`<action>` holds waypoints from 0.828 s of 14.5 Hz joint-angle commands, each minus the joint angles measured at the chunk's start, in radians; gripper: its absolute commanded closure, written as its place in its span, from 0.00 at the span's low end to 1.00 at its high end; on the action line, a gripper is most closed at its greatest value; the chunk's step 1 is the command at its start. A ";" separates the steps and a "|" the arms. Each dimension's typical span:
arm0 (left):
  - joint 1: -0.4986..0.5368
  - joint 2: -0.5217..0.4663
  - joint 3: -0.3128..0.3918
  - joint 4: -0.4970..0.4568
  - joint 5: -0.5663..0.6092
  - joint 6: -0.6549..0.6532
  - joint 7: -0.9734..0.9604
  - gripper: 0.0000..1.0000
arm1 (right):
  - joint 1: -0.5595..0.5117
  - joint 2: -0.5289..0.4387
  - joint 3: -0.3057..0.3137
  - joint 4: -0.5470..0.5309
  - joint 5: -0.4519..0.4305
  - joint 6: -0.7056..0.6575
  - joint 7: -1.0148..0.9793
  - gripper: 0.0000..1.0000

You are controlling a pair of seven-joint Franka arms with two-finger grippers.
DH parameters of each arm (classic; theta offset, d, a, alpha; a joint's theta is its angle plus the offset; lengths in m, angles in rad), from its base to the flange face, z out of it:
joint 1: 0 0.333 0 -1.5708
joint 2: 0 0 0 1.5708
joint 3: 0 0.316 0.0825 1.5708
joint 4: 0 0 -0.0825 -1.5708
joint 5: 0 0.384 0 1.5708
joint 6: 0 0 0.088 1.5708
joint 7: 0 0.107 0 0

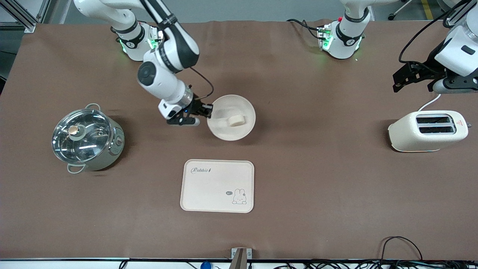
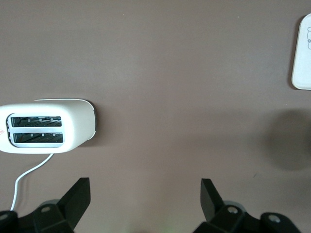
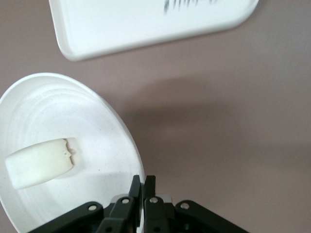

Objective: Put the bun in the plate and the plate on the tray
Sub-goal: 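Lift the plate with the right gripper and carry it over the tray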

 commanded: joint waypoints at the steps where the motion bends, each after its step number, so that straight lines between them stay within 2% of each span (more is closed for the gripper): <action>1: 0.007 0.002 -0.004 0.016 -0.012 -0.002 0.010 0.00 | -0.080 0.100 0.014 0.127 0.021 -0.022 -0.094 1.00; 7: 0.005 0.003 -0.004 0.026 -0.012 -0.002 0.009 0.00 | -0.162 0.299 0.020 0.381 0.024 -0.039 -0.160 1.00; 9: 0.005 0.003 -0.004 0.026 -0.012 -0.002 0.006 0.00 | -0.172 0.392 0.020 0.467 0.024 -0.039 -0.179 1.00; 12: 0.005 0.002 -0.004 0.028 -0.014 -0.003 0.007 0.00 | -0.206 0.479 0.021 0.557 0.033 -0.044 -0.188 1.00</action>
